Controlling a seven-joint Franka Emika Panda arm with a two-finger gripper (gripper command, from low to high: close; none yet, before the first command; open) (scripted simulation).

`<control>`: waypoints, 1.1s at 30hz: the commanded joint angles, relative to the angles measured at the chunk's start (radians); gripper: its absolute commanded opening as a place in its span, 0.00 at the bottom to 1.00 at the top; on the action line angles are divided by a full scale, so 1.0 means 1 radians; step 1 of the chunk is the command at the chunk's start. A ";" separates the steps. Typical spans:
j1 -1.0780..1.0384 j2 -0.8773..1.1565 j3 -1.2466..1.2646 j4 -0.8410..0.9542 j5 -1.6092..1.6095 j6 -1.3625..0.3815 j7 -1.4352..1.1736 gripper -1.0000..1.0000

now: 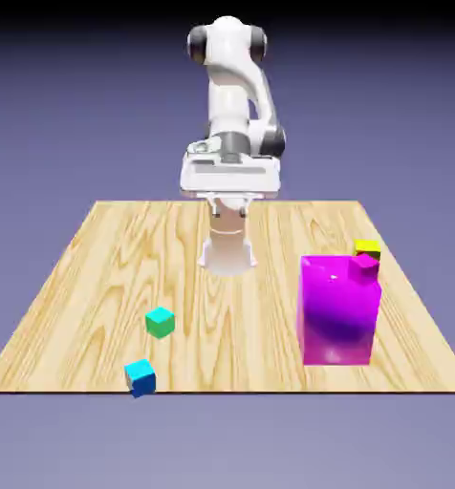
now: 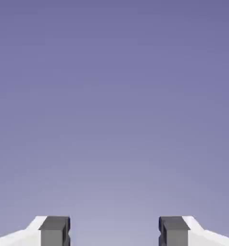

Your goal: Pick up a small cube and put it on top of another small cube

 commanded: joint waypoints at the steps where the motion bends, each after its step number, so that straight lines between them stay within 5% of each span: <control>1: 0.002 0.036 -0.016 -0.007 0.038 0.016 -0.008 0.50; 17: 0.042 0.616 -0.265 -0.120 0.651 0.269 -0.140 0.50; 30: -0.322 0.926 -0.045 -0.041 0.162 0.486 0.222 0.50; 31: -0.322 0.926 -0.045 -0.041 0.162 0.486 0.222 0.00; 33: -0.290 0.899 -0.065 -0.048 0.205 0.466 0.190 0.00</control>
